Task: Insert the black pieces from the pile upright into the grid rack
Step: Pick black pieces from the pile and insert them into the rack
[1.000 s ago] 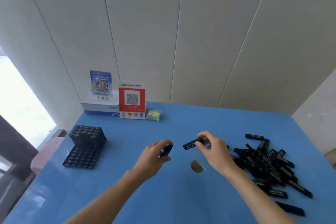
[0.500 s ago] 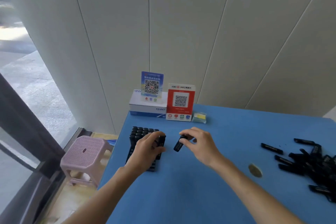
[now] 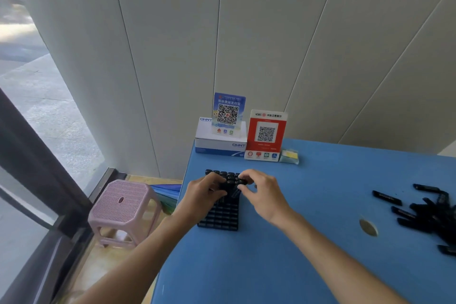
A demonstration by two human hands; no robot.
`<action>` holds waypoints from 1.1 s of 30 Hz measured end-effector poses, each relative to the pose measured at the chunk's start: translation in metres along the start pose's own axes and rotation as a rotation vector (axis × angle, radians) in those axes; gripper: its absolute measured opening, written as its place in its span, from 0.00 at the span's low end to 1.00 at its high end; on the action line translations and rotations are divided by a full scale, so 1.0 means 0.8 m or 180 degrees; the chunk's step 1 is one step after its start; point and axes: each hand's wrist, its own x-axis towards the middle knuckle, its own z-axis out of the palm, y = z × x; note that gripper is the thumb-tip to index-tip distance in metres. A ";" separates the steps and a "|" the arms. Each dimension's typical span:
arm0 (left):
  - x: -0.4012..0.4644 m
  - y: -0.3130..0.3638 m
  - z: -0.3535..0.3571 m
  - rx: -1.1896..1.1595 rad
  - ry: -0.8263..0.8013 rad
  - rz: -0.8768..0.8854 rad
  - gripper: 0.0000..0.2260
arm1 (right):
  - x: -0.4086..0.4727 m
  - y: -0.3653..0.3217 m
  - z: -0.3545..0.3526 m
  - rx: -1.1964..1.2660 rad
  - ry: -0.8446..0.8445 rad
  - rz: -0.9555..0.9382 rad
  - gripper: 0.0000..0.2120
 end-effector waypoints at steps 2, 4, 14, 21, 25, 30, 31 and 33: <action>0.003 -0.006 -0.001 0.0024 -0.0059 0.0091 0.10 | 0.003 -0.001 0.004 -0.0101 -0.0054 0.0003 0.09; 0.008 -0.014 -0.003 0.0173 -0.0084 0.0116 0.10 | 0.006 -0.004 0.008 -0.0237 -0.0100 -0.0004 0.10; 0.027 -0.030 -0.005 0.0505 -0.0106 0.0138 0.10 | 0.024 0.000 0.029 -0.0917 -0.0139 -0.0269 0.09; 0.037 -0.036 0.007 0.0731 -0.0084 0.0292 0.09 | 0.027 0.009 0.042 -0.0890 -0.0149 -0.0252 0.07; 0.039 -0.044 0.005 0.1017 -0.0089 0.0726 0.08 | 0.028 0.010 0.045 -0.0882 -0.0054 -0.0326 0.06; 0.040 -0.050 0.008 0.1078 -0.0001 0.0904 0.06 | 0.028 0.008 0.043 -0.0953 -0.0114 -0.0383 0.07; 0.041 -0.050 0.009 0.1057 -0.0004 0.0926 0.06 | 0.028 0.008 0.042 -0.0952 -0.0137 -0.0359 0.08; 0.040 -0.049 0.011 0.1006 -0.0020 0.0964 0.06 | 0.030 0.008 0.040 -0.0934 -0.0209 -0.0273 0.08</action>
